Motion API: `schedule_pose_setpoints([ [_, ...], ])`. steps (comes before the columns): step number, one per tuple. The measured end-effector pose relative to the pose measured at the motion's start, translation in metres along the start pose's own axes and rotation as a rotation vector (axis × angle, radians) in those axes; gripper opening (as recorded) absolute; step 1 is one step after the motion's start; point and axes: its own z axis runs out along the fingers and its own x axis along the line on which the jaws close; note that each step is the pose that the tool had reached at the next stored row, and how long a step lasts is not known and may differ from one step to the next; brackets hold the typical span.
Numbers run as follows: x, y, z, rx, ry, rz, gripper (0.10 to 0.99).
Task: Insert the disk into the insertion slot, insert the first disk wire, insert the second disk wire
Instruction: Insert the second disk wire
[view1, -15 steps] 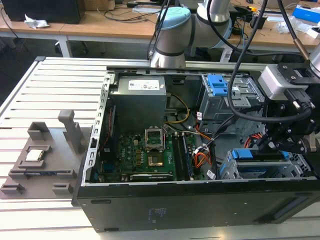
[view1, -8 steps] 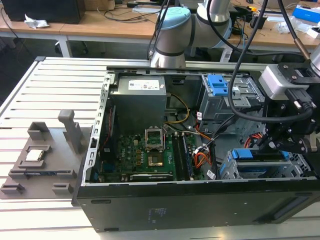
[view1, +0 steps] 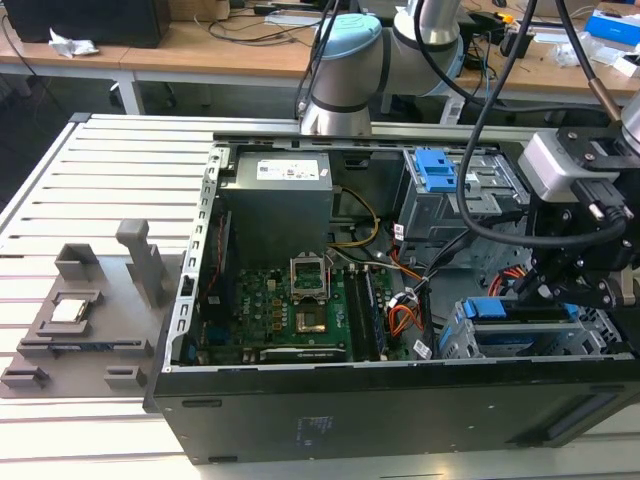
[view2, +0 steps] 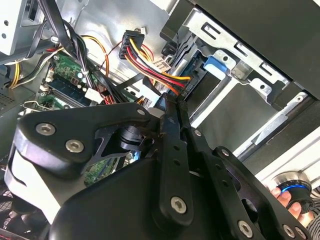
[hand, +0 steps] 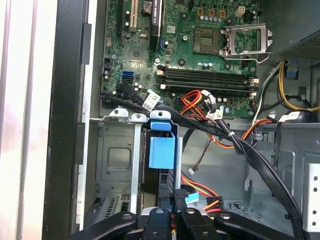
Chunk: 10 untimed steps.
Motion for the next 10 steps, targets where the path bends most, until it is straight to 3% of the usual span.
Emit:
schedule_pose_setpoints([
  [10, 0.002, -0.0001, 0.0022, 0.0, -0.0011, 0.0, 0.145],
])
